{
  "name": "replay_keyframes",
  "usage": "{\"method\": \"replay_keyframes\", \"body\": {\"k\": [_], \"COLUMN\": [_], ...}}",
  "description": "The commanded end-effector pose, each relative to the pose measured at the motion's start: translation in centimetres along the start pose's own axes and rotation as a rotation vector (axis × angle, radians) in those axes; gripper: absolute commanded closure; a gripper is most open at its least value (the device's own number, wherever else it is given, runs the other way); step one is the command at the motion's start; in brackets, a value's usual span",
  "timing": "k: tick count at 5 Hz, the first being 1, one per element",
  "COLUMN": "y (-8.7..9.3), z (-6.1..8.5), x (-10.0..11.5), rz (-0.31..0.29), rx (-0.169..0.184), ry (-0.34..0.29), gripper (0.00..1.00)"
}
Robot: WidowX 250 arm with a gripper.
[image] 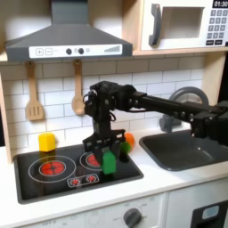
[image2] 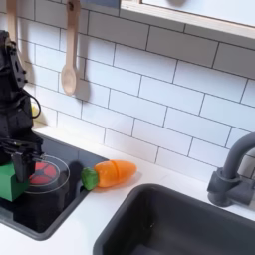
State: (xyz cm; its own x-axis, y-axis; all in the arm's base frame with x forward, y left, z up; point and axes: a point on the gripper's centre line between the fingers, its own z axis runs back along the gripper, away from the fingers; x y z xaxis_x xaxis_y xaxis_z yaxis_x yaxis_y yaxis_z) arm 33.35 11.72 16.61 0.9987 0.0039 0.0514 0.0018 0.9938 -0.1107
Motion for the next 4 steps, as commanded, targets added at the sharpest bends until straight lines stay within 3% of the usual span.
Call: {"method": "replay_keyframes", "body": {"k": [1, 2, 3, 4], "y": [-0.09, -0.01, 0.28, 0.25], "z": [-0.01, 0.22, -0.67, -0.19], "x": [0.01, 0.07, 0.09, 0.28], "rz": [0.002, 0.014, 0.031, 0.022], "rx": [-0.005, 0.034, 0.010, 0.021], "ry": [0.000, -0.041, -0.041, -0.071], "gripper": [0.45, 0.00, 0.00, 0.00]}}
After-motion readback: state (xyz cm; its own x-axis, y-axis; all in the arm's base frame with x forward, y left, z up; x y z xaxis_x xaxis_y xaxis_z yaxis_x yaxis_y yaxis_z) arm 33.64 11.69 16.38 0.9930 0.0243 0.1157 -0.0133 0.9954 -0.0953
